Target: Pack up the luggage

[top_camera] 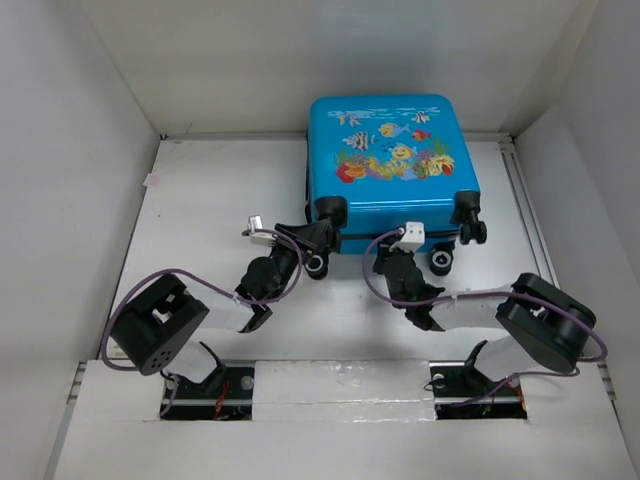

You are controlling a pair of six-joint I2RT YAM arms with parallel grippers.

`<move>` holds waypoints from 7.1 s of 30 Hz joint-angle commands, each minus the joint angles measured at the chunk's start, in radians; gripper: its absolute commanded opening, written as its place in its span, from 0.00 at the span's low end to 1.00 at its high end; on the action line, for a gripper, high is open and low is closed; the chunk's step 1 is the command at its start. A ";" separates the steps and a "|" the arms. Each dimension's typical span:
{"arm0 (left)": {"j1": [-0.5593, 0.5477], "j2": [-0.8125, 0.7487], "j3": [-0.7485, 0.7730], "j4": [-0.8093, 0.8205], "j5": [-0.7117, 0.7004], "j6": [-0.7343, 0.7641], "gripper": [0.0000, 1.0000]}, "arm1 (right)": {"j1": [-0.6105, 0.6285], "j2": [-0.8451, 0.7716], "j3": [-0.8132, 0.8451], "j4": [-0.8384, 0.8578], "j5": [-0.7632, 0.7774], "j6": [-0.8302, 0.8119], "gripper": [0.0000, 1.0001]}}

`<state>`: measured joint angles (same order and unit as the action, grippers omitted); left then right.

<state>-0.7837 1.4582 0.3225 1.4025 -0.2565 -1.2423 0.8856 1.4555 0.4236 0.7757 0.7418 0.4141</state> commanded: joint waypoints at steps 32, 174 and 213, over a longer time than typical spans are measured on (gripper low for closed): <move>-0.207 -0.148 0.087 0.001 0.456 0.007 0.03 | 0.311 0.123 0.135 0.314 -0.707 0.158 0.32; -0.497 0.051 -0.042 0.668 -0.537 1.207 0.38 | 0.256 -0.149 0.718 -0.837 -0.628 0.032 0.00; -0.451 -0.596 -0.067 -0.487 -0.475 0.695 0.63 | -0.056 -0.869 0.043 -0.762 -0.620 0.002 0.81</move>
<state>-1.2369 0.8314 0.1631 0.9791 -0.8375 -0.5159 0.7849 0.6697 0.5087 -0.1310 0.1329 0.4934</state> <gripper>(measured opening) 0.630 0.788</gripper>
